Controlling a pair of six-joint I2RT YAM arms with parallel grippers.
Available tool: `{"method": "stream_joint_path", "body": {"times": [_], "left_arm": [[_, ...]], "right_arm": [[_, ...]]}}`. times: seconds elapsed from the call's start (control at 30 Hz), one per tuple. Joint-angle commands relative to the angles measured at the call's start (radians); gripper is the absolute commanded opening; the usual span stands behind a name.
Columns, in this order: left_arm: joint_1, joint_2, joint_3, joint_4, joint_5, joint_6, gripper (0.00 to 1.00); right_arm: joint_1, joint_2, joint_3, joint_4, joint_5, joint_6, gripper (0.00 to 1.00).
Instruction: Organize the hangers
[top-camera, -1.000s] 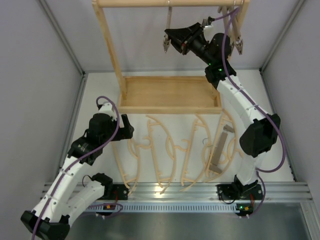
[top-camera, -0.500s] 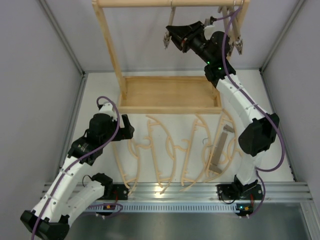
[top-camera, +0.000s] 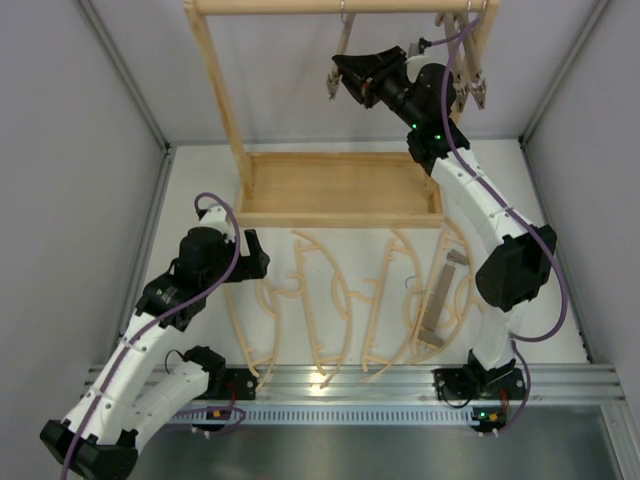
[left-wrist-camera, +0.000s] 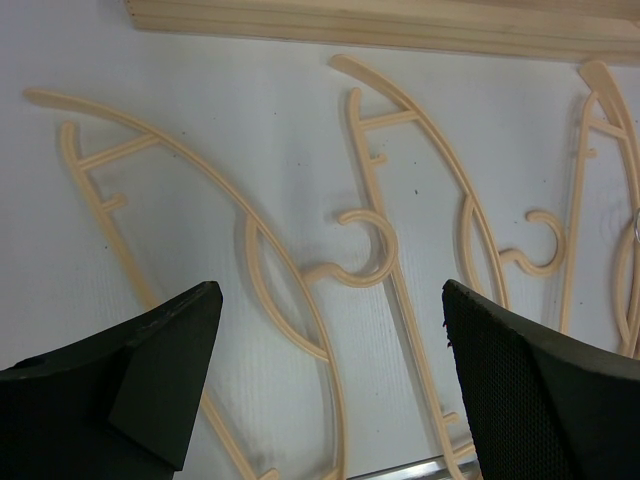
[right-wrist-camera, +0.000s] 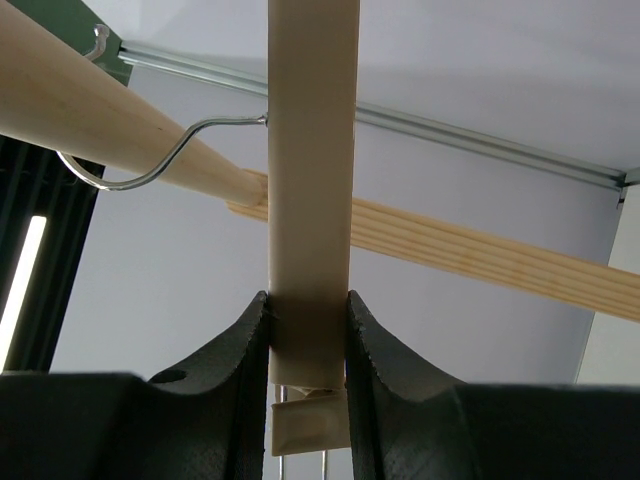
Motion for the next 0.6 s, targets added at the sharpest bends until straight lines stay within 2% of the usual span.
{"method": "stream_joint_path", "body": {"times": [0.0, 0.13, 0.3, 0.57], "left_arm": [[-0.007, -0.011, -0.005, 0.044, -0.013, 0.0, 0.95], [-0.01, -0.01, -0.005, 0.044, -0.016, 0.0, 0.95], [-0.014, -0.01, -0.005, 0.044, -0.018, -0.002, 0.95], [-0.014, -0.005, -0.005, 0.044, -0.019, -0.002, 0.95]], "right_arm": [[0.014, -0.015, 0.031, 0.005, 0.013, -0.011, 0.11], [0.016, -0.032, 0.014, -0.006, 0.014, -0.036, 0.18], [0.021, -0.05, -0.006, -0.017, 0.008, -0.063, 0.34], [0.027, -0.096, -0.042, -0.058, -0.003, -0.131, 0.41]]}}
